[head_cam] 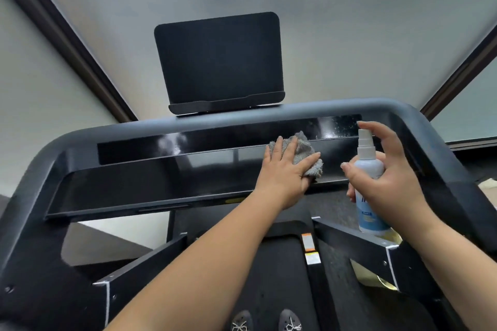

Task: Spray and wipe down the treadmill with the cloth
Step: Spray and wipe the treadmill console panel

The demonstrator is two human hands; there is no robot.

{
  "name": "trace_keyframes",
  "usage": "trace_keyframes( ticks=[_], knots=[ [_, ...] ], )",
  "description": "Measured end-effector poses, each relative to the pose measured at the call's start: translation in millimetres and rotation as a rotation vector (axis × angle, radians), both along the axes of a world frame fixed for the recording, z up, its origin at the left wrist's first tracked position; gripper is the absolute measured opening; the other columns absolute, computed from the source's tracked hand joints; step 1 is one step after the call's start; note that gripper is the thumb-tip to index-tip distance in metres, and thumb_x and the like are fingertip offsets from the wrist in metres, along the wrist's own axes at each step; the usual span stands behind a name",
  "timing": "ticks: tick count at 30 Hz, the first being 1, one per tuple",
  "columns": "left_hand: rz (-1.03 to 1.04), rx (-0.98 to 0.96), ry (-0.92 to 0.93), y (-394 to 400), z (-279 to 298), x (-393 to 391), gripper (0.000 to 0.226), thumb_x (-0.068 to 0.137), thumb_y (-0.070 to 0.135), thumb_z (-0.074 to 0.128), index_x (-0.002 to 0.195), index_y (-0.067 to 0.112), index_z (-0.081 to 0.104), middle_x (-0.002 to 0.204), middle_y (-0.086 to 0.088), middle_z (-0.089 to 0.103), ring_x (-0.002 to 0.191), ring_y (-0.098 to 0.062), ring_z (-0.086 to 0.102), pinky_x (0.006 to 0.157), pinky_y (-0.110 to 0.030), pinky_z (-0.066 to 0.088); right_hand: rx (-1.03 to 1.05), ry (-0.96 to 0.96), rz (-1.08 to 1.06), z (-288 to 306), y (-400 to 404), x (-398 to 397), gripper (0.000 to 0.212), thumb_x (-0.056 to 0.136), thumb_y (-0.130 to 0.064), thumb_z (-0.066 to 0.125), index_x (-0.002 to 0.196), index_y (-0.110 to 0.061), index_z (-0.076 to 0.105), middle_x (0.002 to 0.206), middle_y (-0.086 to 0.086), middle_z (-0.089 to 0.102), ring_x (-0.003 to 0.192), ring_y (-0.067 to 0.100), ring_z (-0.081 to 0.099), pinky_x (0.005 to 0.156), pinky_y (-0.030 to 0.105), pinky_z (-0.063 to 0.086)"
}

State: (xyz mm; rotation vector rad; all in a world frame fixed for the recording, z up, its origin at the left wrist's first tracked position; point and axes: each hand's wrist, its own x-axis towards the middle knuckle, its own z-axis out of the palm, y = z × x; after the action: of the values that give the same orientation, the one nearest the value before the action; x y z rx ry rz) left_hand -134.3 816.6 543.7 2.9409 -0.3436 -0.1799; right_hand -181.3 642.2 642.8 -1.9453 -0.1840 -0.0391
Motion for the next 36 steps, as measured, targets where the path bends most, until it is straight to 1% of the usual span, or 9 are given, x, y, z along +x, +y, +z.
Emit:
trace_keyframes(
  ticks=[4, 8, 11, 13, 16, 21, 27, 32, 36],
  knots=[
    [0.108, 0.015, 0.012, 50, -1, -22, 0.055, 0.094, 0.048, 0.032, 0.145, 0.053, 0.011, 0.16, -0.005, -0.01, 0.144, -0.032, -0.016, 0.115, -0.051, -0.009, 0.021, 0.012, 0.062, 0, 34, 0, 0.066, 0.087, -0.001, 0.068, 0.123, -0.051, 0.044, 0.078, 0.014, 0.062, 0.048, 0.02, 0.063, 0.054, 0.023, 0.056],
    [0.202, 0.023, 0.008, 102, -1, -45, 0.054, 0.095, 0.049, 0.03, 0.144, 0.054, 0.01, 0.16, -0.004, -0.009, 0.144, -0.031, -0.016, 0.114, -0.049, -0.01, 0.01, 0.029, 0.12, 0, 66, -2, 0.063, 0.088, -0.002, 0.067, 0.128, -0.045, 0.043, 0.078, 0.013, 0.062, 0.051, 0.027, 0.065, 0.056, 0.028, 0.058],
    [0.273, 0.036, 0.011, 138, -1, -60, 0.053, 0.095, 0.048, 0.03, 0.144, 0.053, 0.011, 0.16, -0.003, -0.009, 0.145, -0.03, -0.016, 0.115, -0.048, -0.01, -0.009, 0.039, 0.156, -1, 86, -4, 0.064, 0.088, -0.004, 0.067, 0.128, -0.046, 0.042, 0.081, 0.016, 0.063, 0.055, 0.033, 0.066, 0.061, 0.035, 0.062],
    [0.321, 0.043, 0.01, 161, 0, -68, 0.053, 0.095, 0.048, 0.031, 0.144, 0.053, 0.013, 0.16, -0.003, -0.007, 0.145, -0.03, -0.014, 0.115, -0.048, -0.009, -0.008, 0.047, 0.182, -2, 98, -5, 0.064, 0.088, -0.004, 0.067, 0.128, -0.047, 0.041, 0.084, 0.019, 0.062, 0.056, 0.034, 0.065, 0.061, 0.036, 0.063],
    [0.404, 0.046, 0.003, 197, 0, -81, 0.052, 0.095, 0.047, 0.033, 0.144, 0.054, 0.016, 0.161, -0.002, -0.005, 0.145, -0.03, -0.011, 0.116, -0.049, -0.008, 0.004, 0.057, 0.212, -4, 113, -5, 0.064, 0.089, -0.002, 0.067, 0.13, -0.045, 0.041, 0.083, 0.022, 0.062, 0.057, 0.035, 0.064, 0.059, 0.033, 0.062],
    [0.558, 0.053, -0.011, 266, -2, -106, 0.05, 0.096, 0.05, 0.032, 0.144, 0.053, 0.017, 0.161, -0.002, -0.002, 0.146, -0.03, -0.008, 0.116, -0.05, -0.005, 0.013, 0.074, 0.22, -7, 131, -4, 0.064, 0.089, -0.003, 0.067, 0.131, -0.044, 0.041, 0.083, 0.02, 0.062, 0.058, 0.035, 0.064, 0.059, 0.026, 0.061],
    [0.766, 0.091, 0.0, 339, -6, -131, 0.049, 0.097, 0.053, 0.026, 0.144, 0.053, 0.015, 0.161, -0.006, -0.002, 0.145, -0.032, -0.008, 0.115, -0.051, -0.005, 0.021, 0.07, 0.21, -7, 137, 0, 0.065, 0.089, -0.002, 0.066, 0.128, -0.047, 0.041, 0.084, 0.021, 0.063, 0.057, 0.036, 0.065, 0.06, 0.027, 0.061],
    [0.922, 0.067, -0.036, 339, -6, -130, 0.049, 0.098, 0.044, 0.03, 0.146, 0.048, 0.021, 0.16, -0.01, 0.0, 0.145, -0.035, -0.006, 0.116, -0.051, -0.005, 0.023, 0.066, 0.198, -7, 134, 2, 0.065, 0.089, -0.001, 0.066, 0.131, -0.045, 0.042, 0.083, 0.021, 0.062, 0.057, 0.036, 0.064, 0.059, 0.026, 0.06],
    [0.972, 0.046, -0.017, 305, -3, -116, 0.05, 0.098, 0.045, 0.026, 0.147, 0.047, 0.016, 0.159, -0.014, -0.003, 0.144, -0.041, -0.006, 0.114, -0.054, -0.005, 0.034, 0.07, 0.187, -8, 129, 2, 0.065, 0.089, -0.002, 0.066, 0.131, -0.046, 0.042, 0.081, 0.018, 0.063, 0.057, 0.036, 0.064, 0.058, 0.023, 0.058]
  ],
)
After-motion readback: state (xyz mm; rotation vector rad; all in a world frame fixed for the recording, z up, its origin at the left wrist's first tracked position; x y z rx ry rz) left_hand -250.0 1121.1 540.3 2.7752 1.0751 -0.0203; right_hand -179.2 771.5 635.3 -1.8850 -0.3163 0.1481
